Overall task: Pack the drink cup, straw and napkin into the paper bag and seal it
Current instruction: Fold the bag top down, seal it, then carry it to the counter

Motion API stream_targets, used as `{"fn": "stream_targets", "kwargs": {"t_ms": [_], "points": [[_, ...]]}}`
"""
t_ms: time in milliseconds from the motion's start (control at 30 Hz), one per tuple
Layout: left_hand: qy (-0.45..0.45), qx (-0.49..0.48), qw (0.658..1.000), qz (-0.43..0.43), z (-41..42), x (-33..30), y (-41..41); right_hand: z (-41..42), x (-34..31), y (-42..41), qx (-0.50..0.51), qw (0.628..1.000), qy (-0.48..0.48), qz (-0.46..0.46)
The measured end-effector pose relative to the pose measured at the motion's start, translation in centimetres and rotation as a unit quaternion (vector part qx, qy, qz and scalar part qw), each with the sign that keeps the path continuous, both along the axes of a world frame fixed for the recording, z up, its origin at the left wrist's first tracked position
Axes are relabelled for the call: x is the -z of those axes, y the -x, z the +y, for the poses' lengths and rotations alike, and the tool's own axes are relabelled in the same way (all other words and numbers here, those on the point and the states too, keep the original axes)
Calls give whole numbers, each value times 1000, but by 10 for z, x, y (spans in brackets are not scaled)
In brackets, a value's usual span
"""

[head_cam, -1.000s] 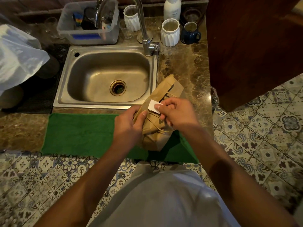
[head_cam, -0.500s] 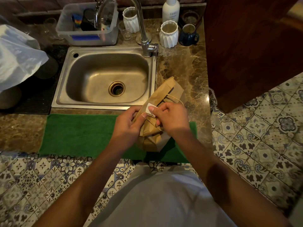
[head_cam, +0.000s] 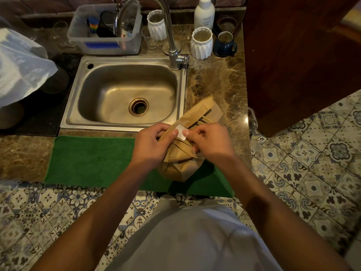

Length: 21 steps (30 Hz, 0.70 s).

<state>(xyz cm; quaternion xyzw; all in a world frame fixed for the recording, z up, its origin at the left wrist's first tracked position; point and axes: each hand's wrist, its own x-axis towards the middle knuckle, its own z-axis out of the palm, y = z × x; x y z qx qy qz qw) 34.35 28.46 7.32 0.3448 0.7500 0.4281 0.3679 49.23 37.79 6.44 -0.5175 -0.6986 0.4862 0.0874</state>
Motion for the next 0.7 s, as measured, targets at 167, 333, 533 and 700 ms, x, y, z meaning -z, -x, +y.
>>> {"fn": "stream_targets", "kwargs": {"t_ms": [167,333,533,700], "points": [[23,46,994,96,12,-5,7,6,-16,-13,-72,978,-152,-122],[-12,136,971,197,23,-11,18,20,-43,-22,-193,909,-367,-36],[-37,235,932,274,37,-20,23,61,-38,3,-349,865,-329,-145],[-36,259,923,282,41,-19,30,69,-33,9,-368,883,-277,-93]]}}
